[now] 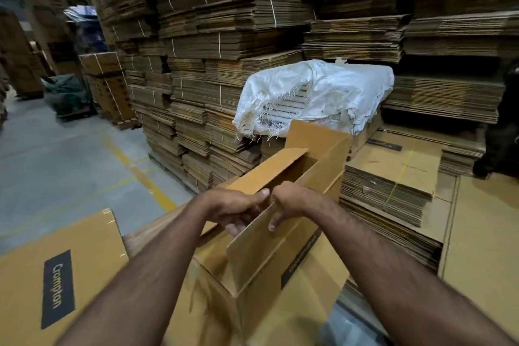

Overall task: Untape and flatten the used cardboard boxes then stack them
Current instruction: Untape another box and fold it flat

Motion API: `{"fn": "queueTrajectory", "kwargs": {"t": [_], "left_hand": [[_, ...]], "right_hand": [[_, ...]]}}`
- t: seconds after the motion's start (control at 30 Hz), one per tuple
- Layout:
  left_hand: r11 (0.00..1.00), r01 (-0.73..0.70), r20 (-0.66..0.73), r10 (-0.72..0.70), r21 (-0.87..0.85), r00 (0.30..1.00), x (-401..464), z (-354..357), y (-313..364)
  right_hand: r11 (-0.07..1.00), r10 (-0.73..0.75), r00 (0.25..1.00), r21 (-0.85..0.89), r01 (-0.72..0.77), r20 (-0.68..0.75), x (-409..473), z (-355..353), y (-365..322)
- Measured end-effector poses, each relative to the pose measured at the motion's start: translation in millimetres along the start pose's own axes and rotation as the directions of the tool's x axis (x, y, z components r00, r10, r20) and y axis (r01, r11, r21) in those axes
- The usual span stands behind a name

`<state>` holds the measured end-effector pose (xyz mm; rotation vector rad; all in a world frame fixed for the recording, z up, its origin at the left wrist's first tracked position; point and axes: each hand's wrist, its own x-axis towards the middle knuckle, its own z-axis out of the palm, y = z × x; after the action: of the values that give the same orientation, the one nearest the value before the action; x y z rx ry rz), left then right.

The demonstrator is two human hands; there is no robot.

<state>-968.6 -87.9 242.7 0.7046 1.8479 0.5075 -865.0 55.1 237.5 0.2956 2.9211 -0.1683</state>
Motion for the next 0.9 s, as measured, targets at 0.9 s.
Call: {"fn": "queueTrajectory", "kwargs": {"t": [0.9], "left_hand": [[0.42,-0.087,-0.235,0.654,0.904,0.719,64,22,-63]], "right_hand": [[0.996,-0.031,0.999,-0.087,0.027,-0.043,-27,14,5]]}}
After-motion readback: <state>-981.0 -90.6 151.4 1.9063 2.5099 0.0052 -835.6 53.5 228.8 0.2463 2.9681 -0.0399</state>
